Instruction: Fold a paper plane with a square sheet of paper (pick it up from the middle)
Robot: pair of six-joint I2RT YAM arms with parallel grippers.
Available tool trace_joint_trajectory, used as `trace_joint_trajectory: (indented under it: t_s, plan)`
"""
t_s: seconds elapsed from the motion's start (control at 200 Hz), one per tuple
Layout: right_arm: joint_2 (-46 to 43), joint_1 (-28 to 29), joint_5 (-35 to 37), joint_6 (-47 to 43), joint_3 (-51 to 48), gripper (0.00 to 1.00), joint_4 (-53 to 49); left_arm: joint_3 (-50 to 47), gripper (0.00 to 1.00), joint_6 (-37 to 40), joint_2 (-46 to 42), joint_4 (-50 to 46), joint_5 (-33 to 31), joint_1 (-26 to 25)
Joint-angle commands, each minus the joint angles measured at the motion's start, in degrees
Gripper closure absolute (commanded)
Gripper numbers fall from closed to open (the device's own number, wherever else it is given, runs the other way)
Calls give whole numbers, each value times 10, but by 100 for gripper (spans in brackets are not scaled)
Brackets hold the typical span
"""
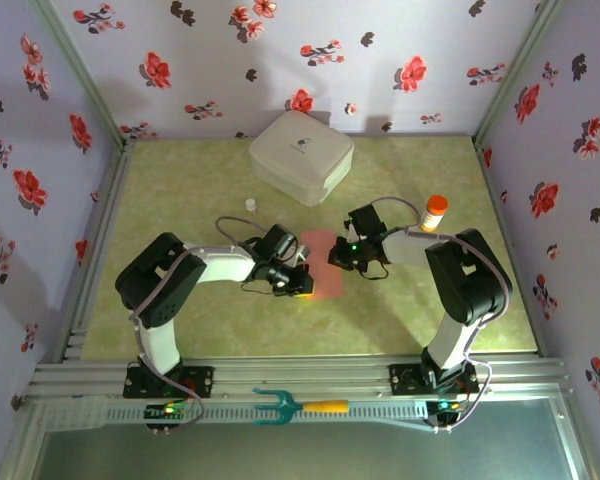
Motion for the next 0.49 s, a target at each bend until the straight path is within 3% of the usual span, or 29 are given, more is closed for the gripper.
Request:
trace_joint_trajectory:
  t_s: [0.0, 0.49]
  plan:
    - [20, -2, 59, 1, -25, 100, -77, -15, 98, 10, 6, -29, 10, -3]
    - [20, -2, 62, 2, -23, 100, -79, -37, 100, 66, -21, -114, -18, -21]
